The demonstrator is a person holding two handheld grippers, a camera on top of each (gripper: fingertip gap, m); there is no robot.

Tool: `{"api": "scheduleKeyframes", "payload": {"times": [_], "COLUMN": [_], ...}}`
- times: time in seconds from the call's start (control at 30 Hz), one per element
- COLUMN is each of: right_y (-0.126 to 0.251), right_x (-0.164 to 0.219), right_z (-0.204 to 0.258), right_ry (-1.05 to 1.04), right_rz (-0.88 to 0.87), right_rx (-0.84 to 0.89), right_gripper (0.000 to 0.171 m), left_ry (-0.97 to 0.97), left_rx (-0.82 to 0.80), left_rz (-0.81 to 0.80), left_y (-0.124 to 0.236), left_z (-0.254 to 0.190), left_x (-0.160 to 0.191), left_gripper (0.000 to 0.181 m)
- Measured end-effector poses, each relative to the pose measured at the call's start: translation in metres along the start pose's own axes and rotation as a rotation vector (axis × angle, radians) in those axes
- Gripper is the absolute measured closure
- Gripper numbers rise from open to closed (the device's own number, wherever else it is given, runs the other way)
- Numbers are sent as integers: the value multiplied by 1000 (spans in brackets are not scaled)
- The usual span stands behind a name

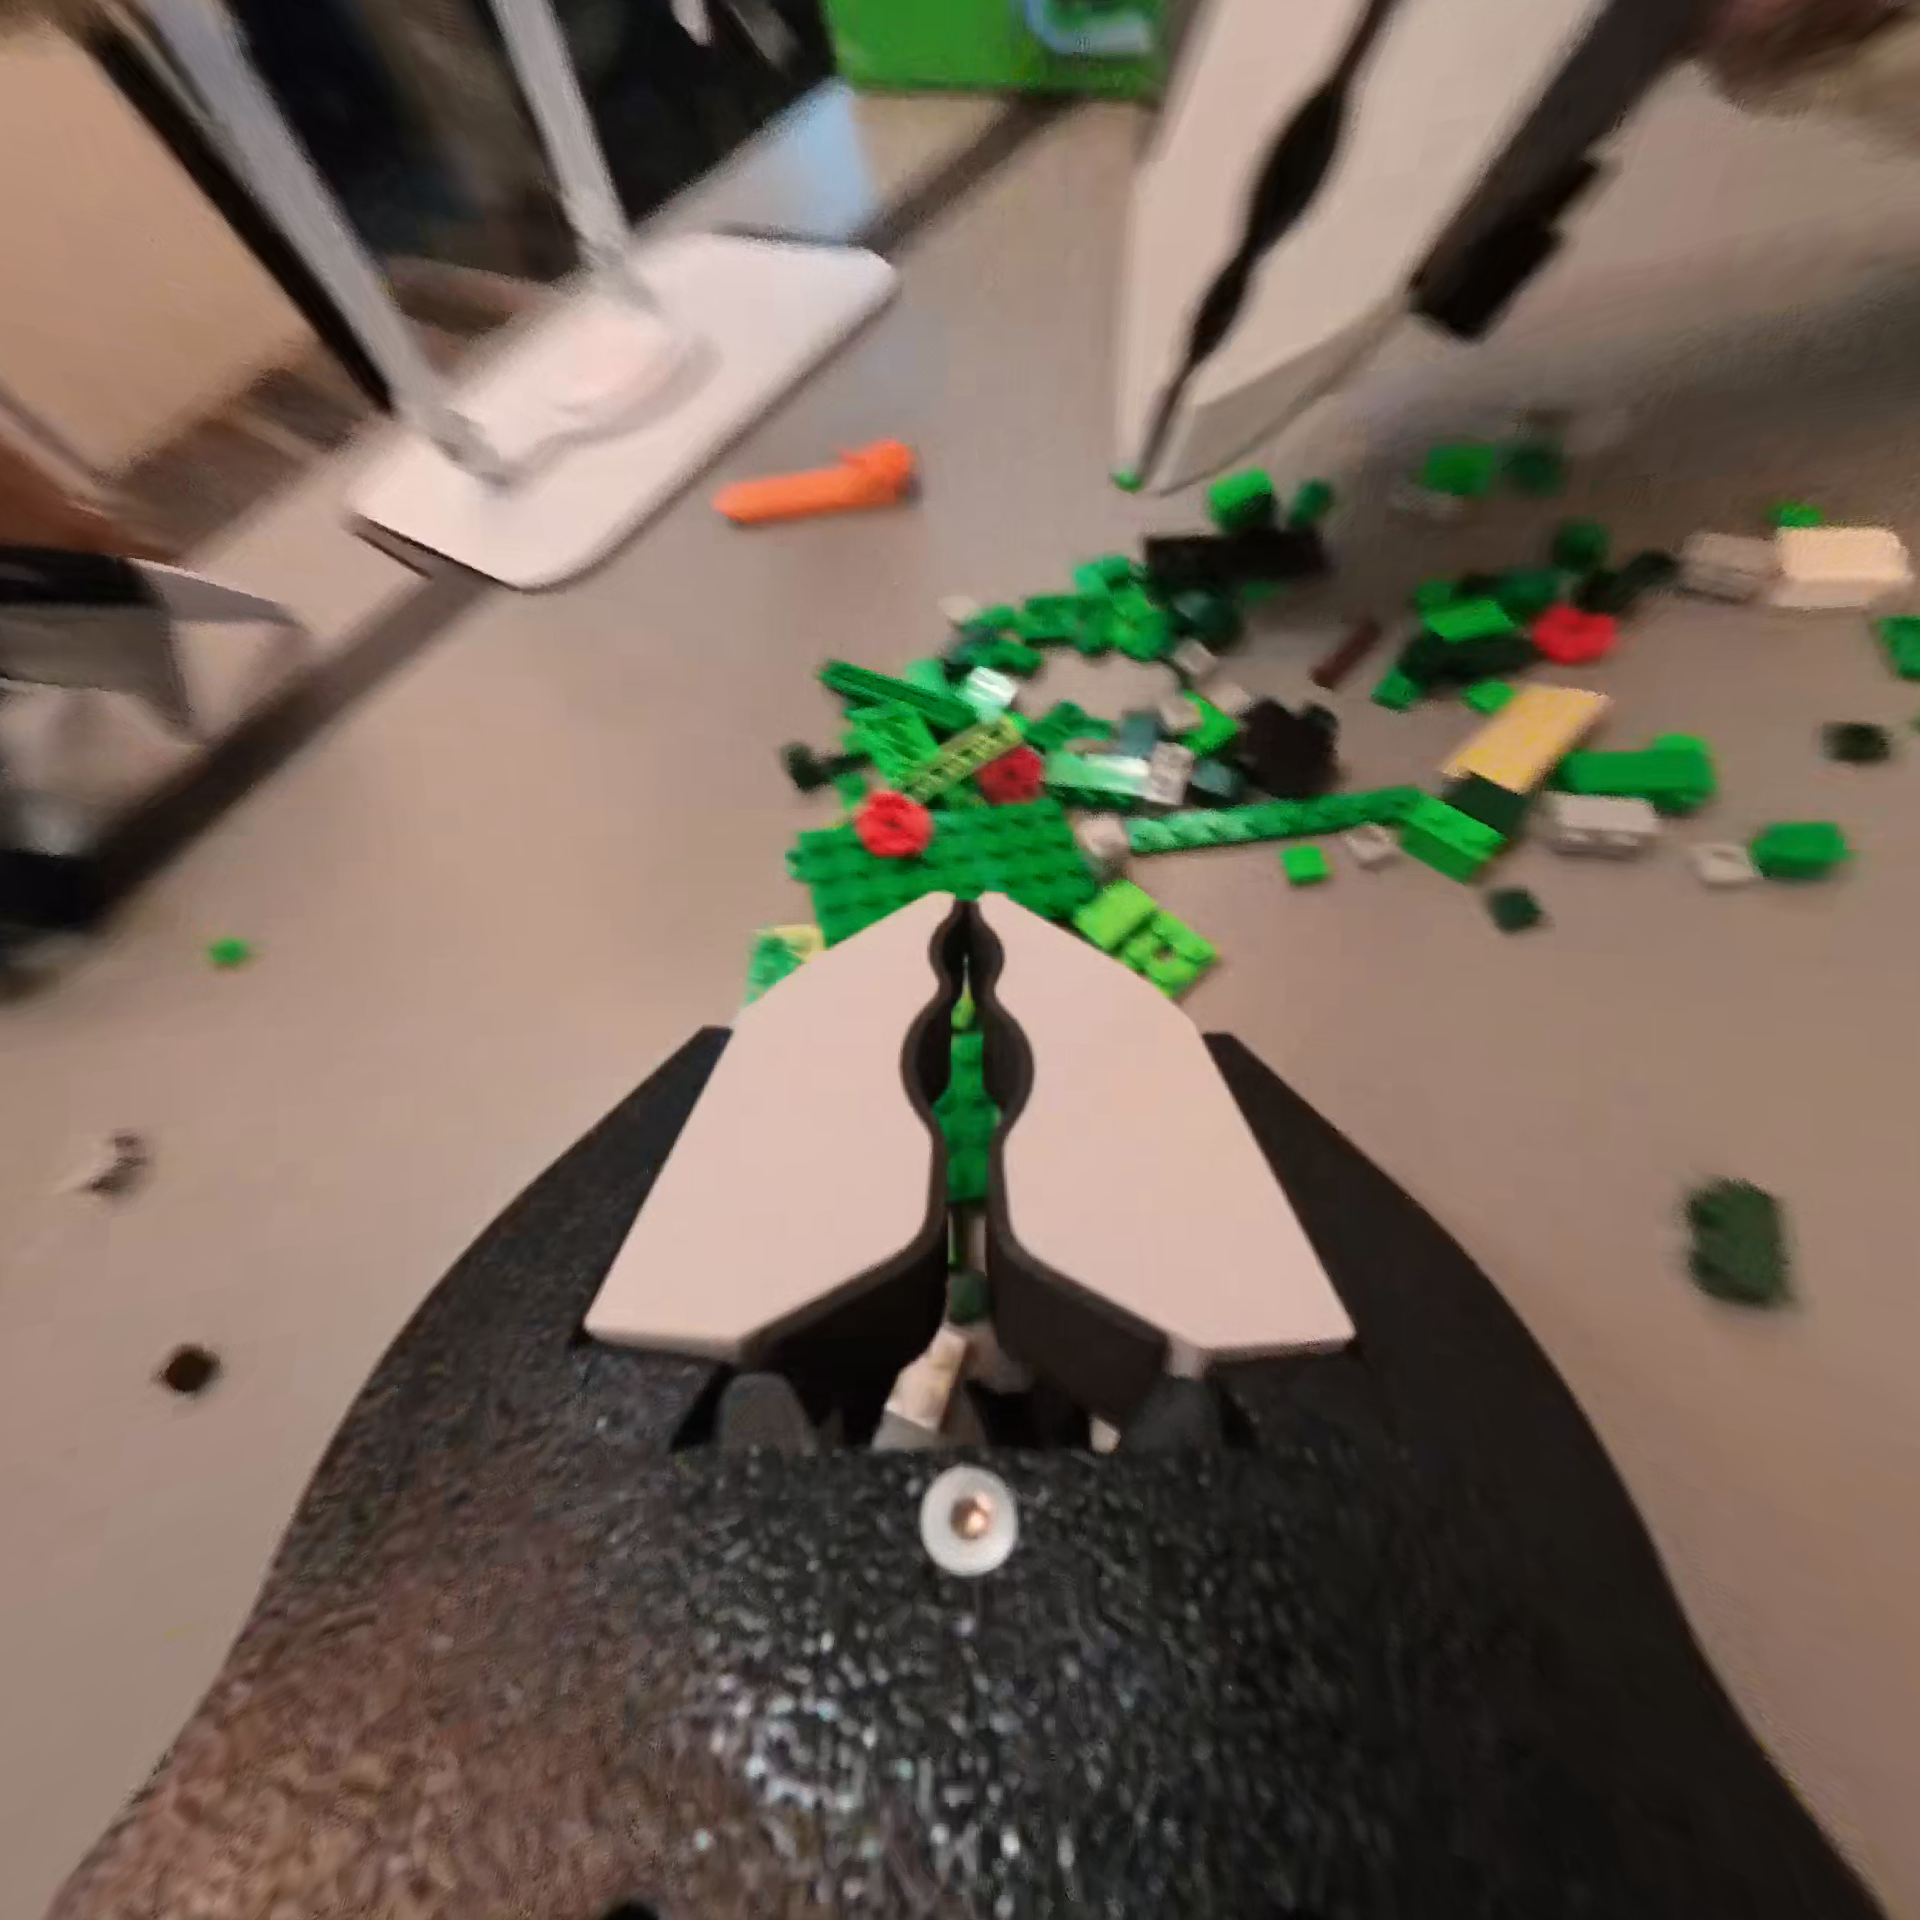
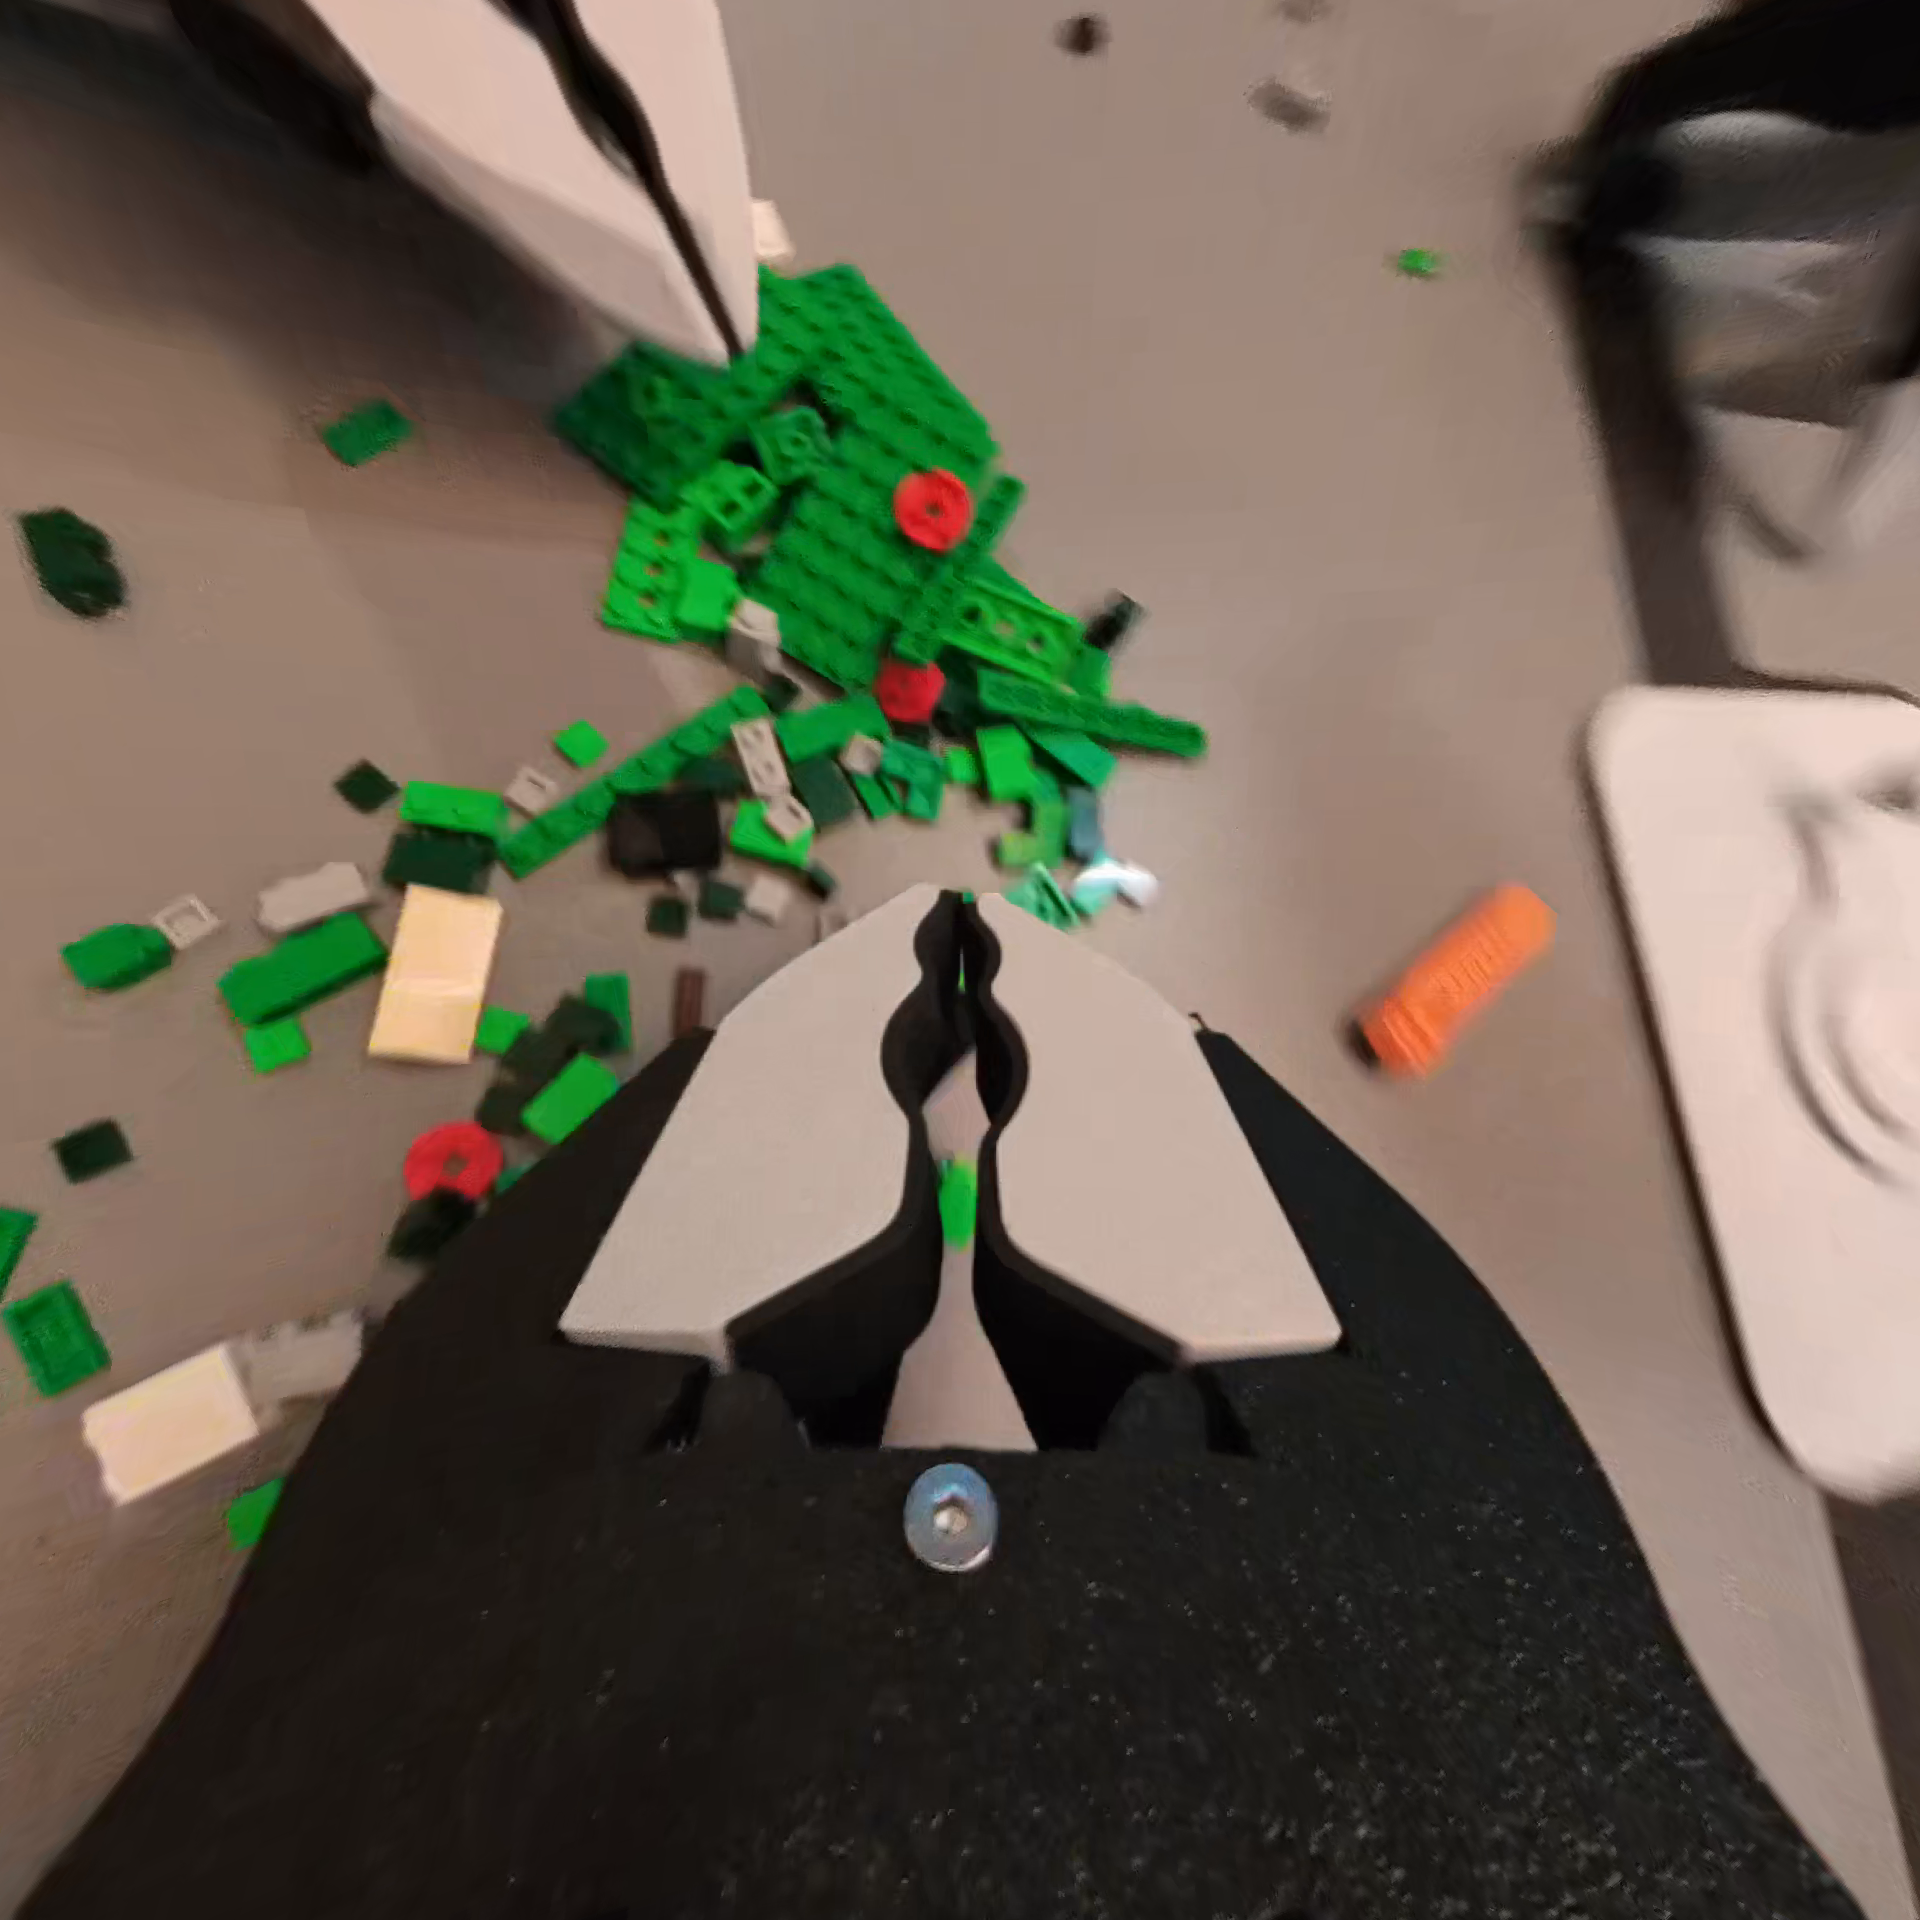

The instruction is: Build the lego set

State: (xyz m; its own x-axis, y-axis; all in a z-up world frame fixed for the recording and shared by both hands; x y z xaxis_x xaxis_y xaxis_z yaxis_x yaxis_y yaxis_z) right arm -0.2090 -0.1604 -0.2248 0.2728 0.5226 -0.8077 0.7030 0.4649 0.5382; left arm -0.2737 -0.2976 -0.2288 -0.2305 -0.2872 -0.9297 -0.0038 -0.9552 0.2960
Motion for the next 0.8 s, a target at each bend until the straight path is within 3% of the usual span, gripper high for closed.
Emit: {"api": "scheduleKeyframes", "payload": {"times": [0.23, 0.37, 0.47, 0.63, 0.73, 0.8], "right_y": [93, 128, 150, 178, 167, 150], "right_x": [36, 39, 40, 34, 30, 23], "right_z": [8, 33, 57, 121, 170, 198], "right_ry": [-136, -334, -472, -612, -655, -693], "right_rz": [32, -103, -185, -322, -251, -195], "right_rx": [582, 775, 884, 1096, 1173, 1146], "right_gripper": [171, 169, 149, 68, 29, 27], "left_ry": [-64, -32, -41, -109, -97, -97], "left_rx": [-229, -318, -307, -302, -269, -259], "left_rz": [-189, -356, -389, -410, -417, -422], "left_y": [-1, 4, 7, 15, 15, 15], "left_z": [37, 57, 60, 54, 48, 47], "left_x": [-22, -27, -25, -26, -25, -25], "left_gripper": [181, 181, 181, 181, 181, 181]}}
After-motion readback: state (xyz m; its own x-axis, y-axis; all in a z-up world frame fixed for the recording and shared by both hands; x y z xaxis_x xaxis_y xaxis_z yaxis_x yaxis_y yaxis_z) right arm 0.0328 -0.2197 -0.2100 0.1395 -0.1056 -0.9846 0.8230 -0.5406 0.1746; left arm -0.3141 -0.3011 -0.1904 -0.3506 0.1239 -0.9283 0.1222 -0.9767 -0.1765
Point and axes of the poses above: each gripper's, where its closed fingertips meet, y back along the fingers, x out of its underside, z = x × y across the jaws, the point moved 3 cm from there along y, back along the fingers, and after that the axes turned 11 degrees about -z, right-handed, at the moved point
